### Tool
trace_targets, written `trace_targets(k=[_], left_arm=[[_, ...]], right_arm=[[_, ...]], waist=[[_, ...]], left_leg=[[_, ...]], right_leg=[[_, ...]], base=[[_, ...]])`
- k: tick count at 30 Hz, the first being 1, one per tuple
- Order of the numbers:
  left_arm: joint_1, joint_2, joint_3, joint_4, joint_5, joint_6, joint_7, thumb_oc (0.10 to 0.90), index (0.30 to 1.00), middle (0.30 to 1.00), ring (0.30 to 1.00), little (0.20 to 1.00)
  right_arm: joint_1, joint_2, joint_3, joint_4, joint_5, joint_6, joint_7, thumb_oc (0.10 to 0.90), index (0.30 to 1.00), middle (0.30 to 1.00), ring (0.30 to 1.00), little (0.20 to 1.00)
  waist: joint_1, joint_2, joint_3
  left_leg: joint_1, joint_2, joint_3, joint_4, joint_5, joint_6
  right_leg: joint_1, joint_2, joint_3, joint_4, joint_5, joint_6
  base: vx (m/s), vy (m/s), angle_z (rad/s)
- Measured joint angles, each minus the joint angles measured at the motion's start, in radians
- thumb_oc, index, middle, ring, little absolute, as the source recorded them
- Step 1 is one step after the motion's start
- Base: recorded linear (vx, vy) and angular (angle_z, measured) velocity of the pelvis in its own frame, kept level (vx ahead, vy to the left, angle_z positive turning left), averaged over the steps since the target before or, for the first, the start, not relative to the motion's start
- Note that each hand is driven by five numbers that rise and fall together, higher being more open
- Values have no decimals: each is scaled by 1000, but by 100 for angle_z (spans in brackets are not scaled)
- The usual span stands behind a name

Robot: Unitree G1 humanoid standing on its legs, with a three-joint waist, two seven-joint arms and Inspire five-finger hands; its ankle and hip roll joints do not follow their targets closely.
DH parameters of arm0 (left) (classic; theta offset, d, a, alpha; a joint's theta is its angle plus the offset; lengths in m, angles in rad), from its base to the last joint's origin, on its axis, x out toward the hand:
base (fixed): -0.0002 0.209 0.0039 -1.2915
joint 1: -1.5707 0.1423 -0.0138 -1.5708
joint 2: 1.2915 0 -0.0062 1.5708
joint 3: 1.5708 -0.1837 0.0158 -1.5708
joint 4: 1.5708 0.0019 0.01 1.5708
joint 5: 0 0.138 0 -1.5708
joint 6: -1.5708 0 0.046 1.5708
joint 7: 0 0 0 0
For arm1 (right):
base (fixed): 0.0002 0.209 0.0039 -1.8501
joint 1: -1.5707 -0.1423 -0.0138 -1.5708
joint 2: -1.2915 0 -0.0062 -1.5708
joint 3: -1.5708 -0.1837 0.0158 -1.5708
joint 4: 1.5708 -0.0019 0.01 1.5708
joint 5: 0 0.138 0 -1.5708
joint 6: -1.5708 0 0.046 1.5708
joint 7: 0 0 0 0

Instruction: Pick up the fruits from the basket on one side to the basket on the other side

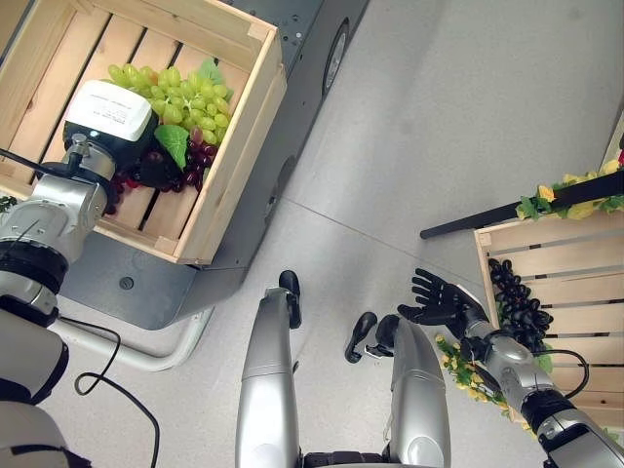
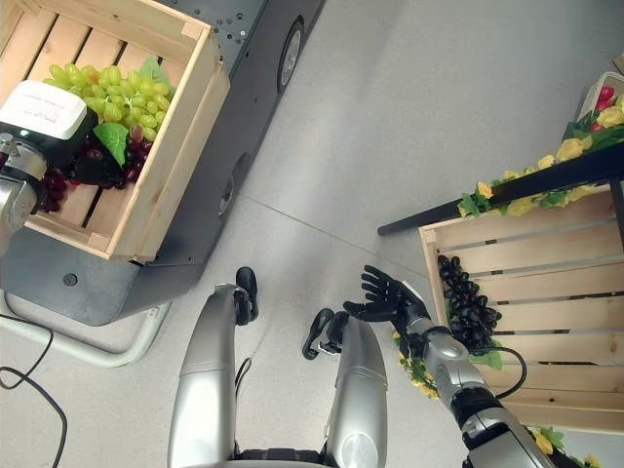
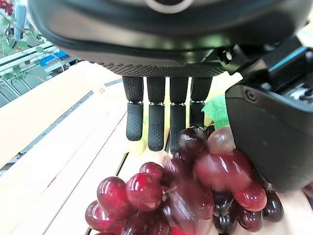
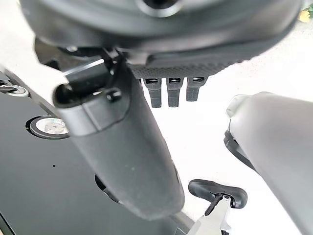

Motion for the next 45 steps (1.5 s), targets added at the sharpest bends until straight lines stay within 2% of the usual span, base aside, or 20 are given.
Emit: trace_targets(k=[4, 6, 12, 16, 23, 29, 34, 39, 45], left_arm=[[68, -5, 27, 5, -160, -6, 66, 400, 300, 300, 300, 300], [135, -33, 111, 12, -270, -18, 91, 400, 300, 300, 300, 300], [241, -90, 312, 11, -452, -36, 94, 400, 300, 300, 300, 300], [341, -167, 498, 7, -675, -40, 81, 400, 300, 300, 300, 300], [434, -288, 674, -18, -1096, -38, 19, 400, 300, 300, 300, 300], [483, -339, 750, -38, -1429, -38, -49, 400, 300, 300, 300, 300], [508, -343, 796, -44, -1652, -38, -93, 400, 300, 300, 300, 300], [508, -343, 826, -47, -1750, -38, -125, 400, 300, 300, 300, 300], [502, -343, 826, -81, -1749, -38, -127, 400, 300, 300, 300, 300]], right_arm=[[0, 5, 0, 0, 0, -1, 0, 800, 900, 900, 900, 900], [6, 10, 0, -3, 0, -1, 0, 800, 900, 900, 900, 900], [30, 43, -2, -9, -2, -3, 0, 800, 900, 900, 900, 900], [79, 64, -8, -33, -4, -3, -4, 800, 900, 900, 900, 900], [137, 91, -15, -55, -41, -3, -10, 800, 900, 900, 900, 900], [171, 128, -40, -74, -42, -3, -10, 800, 900, 900, 900, 900], [190, 131, -44, -73, -42, -3, -11, 800, 900, 900, 900, 900], [205, 156, -46, -72, -43, -3, -12, 800, 900, 900, 900, 900], [204, 159, -47, -73, -43, -4, -20, 800, 900, 900, 900, 900]], waist=[[-11, -2, 0], [-17, -2, 1], [-21, -15, 3], [-38, -19, 5], [-50, -20, 6], [-64, -14, 8], [-62, -7, 9], [-58, 5, 8], [-56, 28, 7]], left_leg=[[16, -1, 3, 1, -3, 5], [30, -1, 6, 0, -4, 6], [73, -1, 23, -17, -3, 4], [122, -3, 26, -35, -3, 2], [208, -7, 33, -75, 1, -6], [294, -21, 35, -121, 9, -17], [355, -28, 37, -168, 19, -33], [408, -36, 42, -202, 20, -35], [445, -42, 47, -215, 16, -30]], right_leg=[[15, -1, 1, -1, 0, 0], [28, -2, 3, -2, 0, 0], [52, -2, 20, -6, 0, 1], [99, -2, 20, -25, 0, 1], [178, 1, 22, -59, 2, 5], [255, -1, 23, -92, 4, 7], [312, 2, 18, -134, 8, 8], [365, 1, 15, -172, 12, 15], [404, -3, 15, -194, 15, 22]], base=[[5, -8, 0], [29, -44, -2], [16, -33, -5], [23, -30, 0], [27, -34, 0], [36, -48, 1], [46, -50, 0], [41, -62, 1], [23, -33, 0]])
